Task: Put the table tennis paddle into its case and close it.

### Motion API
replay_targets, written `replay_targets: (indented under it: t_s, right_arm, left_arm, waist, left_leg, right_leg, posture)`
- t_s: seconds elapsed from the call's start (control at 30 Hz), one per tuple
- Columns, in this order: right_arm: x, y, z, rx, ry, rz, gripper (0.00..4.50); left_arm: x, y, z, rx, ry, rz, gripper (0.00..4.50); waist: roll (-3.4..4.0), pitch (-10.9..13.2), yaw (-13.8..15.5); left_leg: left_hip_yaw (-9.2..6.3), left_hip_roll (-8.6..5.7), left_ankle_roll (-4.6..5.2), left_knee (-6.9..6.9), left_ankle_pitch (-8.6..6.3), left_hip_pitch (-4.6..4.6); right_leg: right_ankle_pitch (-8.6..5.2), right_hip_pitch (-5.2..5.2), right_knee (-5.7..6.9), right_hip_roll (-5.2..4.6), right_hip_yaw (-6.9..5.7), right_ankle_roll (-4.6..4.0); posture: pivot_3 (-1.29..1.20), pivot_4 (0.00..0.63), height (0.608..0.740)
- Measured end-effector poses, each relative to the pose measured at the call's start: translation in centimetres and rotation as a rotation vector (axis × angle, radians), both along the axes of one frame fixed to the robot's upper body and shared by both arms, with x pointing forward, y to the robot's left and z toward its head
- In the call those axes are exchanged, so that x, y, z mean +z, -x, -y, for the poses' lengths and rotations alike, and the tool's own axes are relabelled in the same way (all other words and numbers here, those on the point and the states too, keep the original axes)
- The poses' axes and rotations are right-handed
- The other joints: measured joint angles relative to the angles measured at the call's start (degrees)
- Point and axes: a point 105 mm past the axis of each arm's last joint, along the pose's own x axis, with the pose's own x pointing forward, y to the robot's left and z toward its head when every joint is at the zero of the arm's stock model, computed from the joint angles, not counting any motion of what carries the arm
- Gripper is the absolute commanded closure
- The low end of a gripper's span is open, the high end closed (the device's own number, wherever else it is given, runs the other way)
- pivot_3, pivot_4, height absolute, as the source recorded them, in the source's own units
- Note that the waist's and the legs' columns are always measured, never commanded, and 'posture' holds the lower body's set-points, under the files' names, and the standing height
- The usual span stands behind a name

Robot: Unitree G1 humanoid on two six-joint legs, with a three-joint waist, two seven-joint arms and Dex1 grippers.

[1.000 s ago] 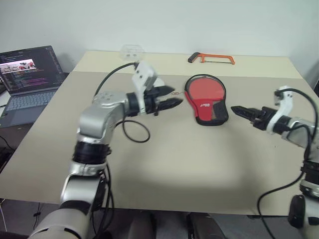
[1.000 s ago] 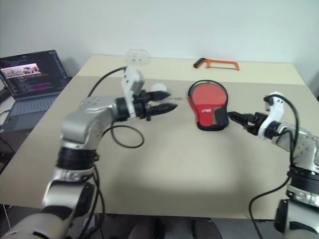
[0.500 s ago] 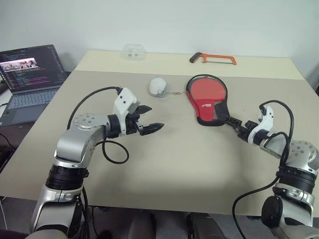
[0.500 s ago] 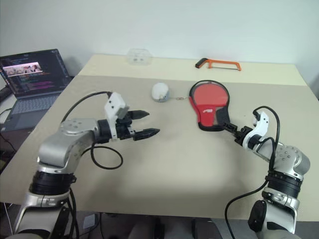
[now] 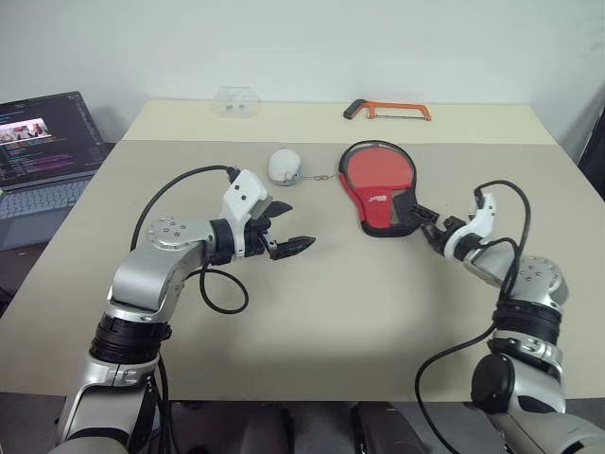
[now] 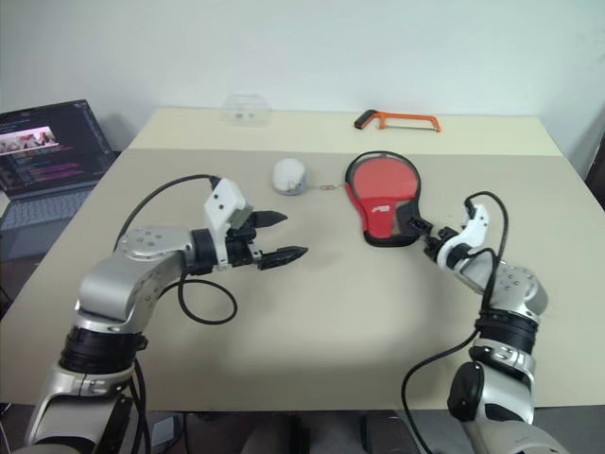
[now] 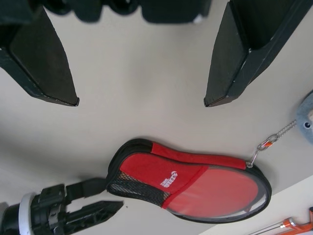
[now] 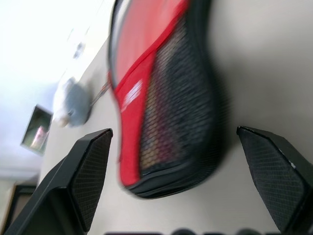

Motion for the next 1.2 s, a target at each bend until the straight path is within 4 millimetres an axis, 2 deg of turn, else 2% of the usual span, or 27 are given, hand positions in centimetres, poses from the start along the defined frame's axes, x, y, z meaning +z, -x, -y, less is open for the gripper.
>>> replay_targets:
  t_s: [0.2,0.33,0.43,0.53,0.57,0.6,0.63,0.77,0.87,1.1,1.2]
  right_arm:
    - [-0.1,0.1,-1.4,0.036,-0.016,-0.005,0.00]
    - [-0.1,0.0,-1.5,0.028,-0.019,-0.002,0.00]
    - [-0.3,-0.2,-1.5,0.014,-0.017,-0.006,0.58]
    - [-0.7,-0.6,-1.3,-0.013,-0.010,-0.032,1.58]
    - [-0.9,-0.7,-1.3,-0.020,-0.007,-0.039,1.67]
    - [-1.0,-0.8,-1.3,-0.024,-0.007,-0.042,2.03]
    - [-1.0,-0.9,-1.2,-0.027,-0.006,-0.045,2.18]
    - [-1.3,-1.0,-1.3,-0.032,0.016,-0.056,3.51]
    - [-1.1,-1.0,-1.6,-0.020,0.025,-0.047,4.38]
    - [-1.2,-0.6,-2.1,0.020,0.064,-0.063,4.48]
    - [-1.4,0.6,-2.4,0.075,0.101,-0.076,4.48]
  left_arm:
    - [-0.4,0.0,-0.4,0.024,-0.006,-0.008,0.04]
    - [-0.3,-0.1,-0.3,0.033,-0.007,0.003,0.04]
    - [-0.3,0.0,-0.3,0.033,-0.008,0.003,0.00]
    - [-0.5,0.0,-0.2,0.029,-0.013,-0.001,0.00]
    - [-0.5,0.0,-0.2,0.029,-0.014,-0.001,0.00]
    - [-0.5,0.0,-0.2,0.030,-0.015,-0.001,0.00]
    - [-0.5,0.0,-0.2,0.030,-0.015,-0.001,0.00]
    - [-0.5,-0.1,-0.3,0.040,-0.019,0.003,0.00]
    - [-0.5,-0.1,-0.4,0.050,-0.020,0.007,0.00]
    - [-0.5,-0.2,-0.4,0.053,-0.024,0.009,0.00]
    - [-0.5,-0.2,-0.4,0.054,-0.027,0.010,0.00]
  waist:
    - [0.00,0.00,-0.15]
    - [0.00,0.00,-0.16]
    - [0.00,0.00,-0.21]
    - [0.00,0.00,-0.35]
    - [0.00,0.00,-0.37]
    - [0.00,0.00,-0.37]
    - [0.00,0.00,-0.38]
    - [-0.01,0.00,-0.39]
    - [-0.33,-0.20,-0.39]
    - [-0.51,-0.31,-0.36]
    - [-0.51,-0.31,-0.29]
  left_leg:
    - [0.01,0.01,0.00,-0.03,-0.01,0.00]
    - [0.03,0.01,0.00,-0.02,-0.01,0.00]
    - [0.03,0.01,0.00,-0.02,-0.01,0.02]
    - [0.06,0.00,0.00,-0.01,0.00,0.03]
    - [0.05,0.00,0.00,0.00,0.00,0.04]
    - [0.05,0.01,0.00,-0.01,0.00,0.04]
    - [0.05,0.01,0.00,-0.01,0.00,0.04]
    - [0.05,0.01,0.00,-0.01,-0.01,0.04]
    - [0.03,0.03,0.00,-0.01,-0.01,0.07]
    - [-0.01,0.04,0.00,-0.06,-0.01,0.06]
    - [-0.05,0.10,-0.03,-0.16,-0.03,-0.02]
  right_leg:
    - [0.00,-0.03,-0.01,0.00,0.01,0.00]
    - [0.00,-0.03,-0.02,0.00,0.03,0.00]
    - [0.00,-0.02,0.00,0.00,0.03,0.00]
    - [0.00,-0.02,0.02,0.00,0.07,0.00]
    - [0.00,-0.02,0.03,0.00,0.06,0.00]
    - [0.00,-0.02,0.03,0.01,0.06,0.00]
    - [0.00,-0.02,0.02,0.01,0.06,0.00]
    - [0.00,-0.02,0.02,0.01,0.07,0.00]
    - [0.00,0.00,0.02,0.03,0.05,0.00]
    - [0.01,0.01,-0.01,0.02,0.05,0.01]
    - [-0.01,-0.01,-0.14,0.04,0.04,0.00]
  posture:
    - [0.00,0.150,0.740]
    - [0.00,0.150,0.740]
    - [0.00,0.150,0.740]
    - [0.00,0.150,0.740]
    - [0.00,0.150,0.740]
    - [0.00,0.150,0.740]
    - [0.00,0.150,0.740]
    - [0.00,0.150,0.740]
    - [0.00,0.150,0.740]
    - [0.00,0.150,0.740]
    - [0.00,0.150,0.740]
